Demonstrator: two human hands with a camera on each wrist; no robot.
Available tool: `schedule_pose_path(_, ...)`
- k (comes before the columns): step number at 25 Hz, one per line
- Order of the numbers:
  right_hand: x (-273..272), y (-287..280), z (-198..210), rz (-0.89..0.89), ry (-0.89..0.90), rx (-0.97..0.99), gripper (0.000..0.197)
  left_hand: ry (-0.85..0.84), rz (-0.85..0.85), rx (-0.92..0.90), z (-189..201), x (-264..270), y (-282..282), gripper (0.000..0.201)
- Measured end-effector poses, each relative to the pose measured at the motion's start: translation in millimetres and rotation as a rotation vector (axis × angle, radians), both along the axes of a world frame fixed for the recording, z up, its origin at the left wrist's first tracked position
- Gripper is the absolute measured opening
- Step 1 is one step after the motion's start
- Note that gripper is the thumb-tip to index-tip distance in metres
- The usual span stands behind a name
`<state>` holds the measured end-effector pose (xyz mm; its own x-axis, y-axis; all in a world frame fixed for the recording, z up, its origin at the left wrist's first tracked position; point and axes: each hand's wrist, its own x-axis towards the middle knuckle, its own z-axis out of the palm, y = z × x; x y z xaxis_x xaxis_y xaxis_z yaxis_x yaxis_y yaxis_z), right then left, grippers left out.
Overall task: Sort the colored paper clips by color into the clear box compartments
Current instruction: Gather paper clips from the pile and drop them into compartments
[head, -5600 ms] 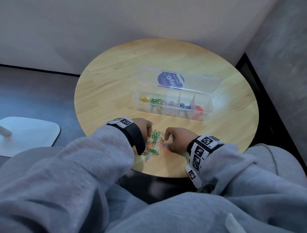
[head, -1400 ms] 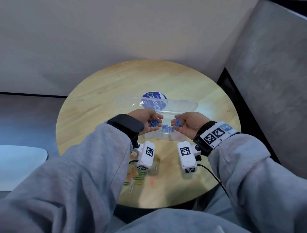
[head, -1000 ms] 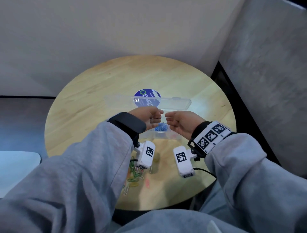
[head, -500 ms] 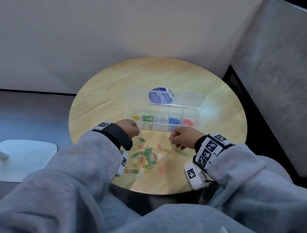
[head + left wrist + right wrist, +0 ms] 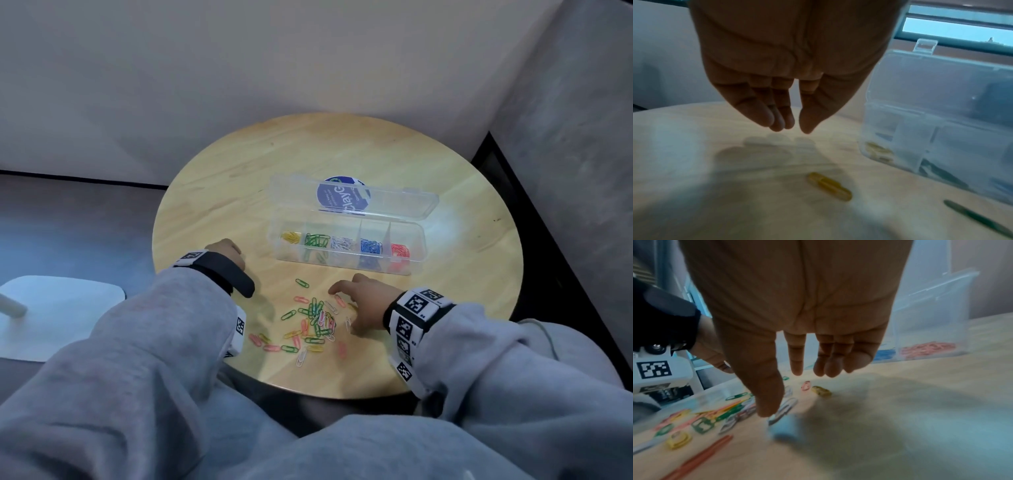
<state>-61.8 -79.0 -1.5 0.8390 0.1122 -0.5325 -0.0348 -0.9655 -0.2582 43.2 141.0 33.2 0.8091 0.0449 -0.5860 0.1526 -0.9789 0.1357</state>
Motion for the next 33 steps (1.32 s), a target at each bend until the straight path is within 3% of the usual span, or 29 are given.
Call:
schedule_pose_path(4, 5, 4, -8, 0.097, -0.026, -0.028, 0.060, 0.131, -0.127, 0.081, -15, -4, -4, 0.053)
schedule_pose_path(14, 15, 8, -8, 0.164, -0.097, 0.022, 0.038, 0.022, -0.341, -0.072, -28, -22, -41, 0.016)
schedule_pose_path(17, 18, 10, -11, 0.167, -0.100, 0.010, 0.026, 0.046, -0.432, -0.117, -31, -27, -53, 0.019)
schedule_pose_path(21, 17, 8, -14, 0.099, -0.095, 0.027, 0.011, 0.183, -0.552, 0.020, -36, -33, -61, 0.015)
schedule_pose_path(23, 15, 5, -14, 0.093, -0.072, 0.025, 0.016, 0.210, -0.614, 0.094, -38, -37, -62, 0.026)
schedule_pose_path(26, 15, 2, -15, 0.137, -0.048, 0.004, 0.026, 0.248, -0.668, 0.124, -40, -44, -65, 0.020)
schedule_pose_path(33, 15, 5, -12, 0.051, -0.026, 0.042, 0.009, 0.269, -0.754, 0.321, -45, -57, -77, 0.033)
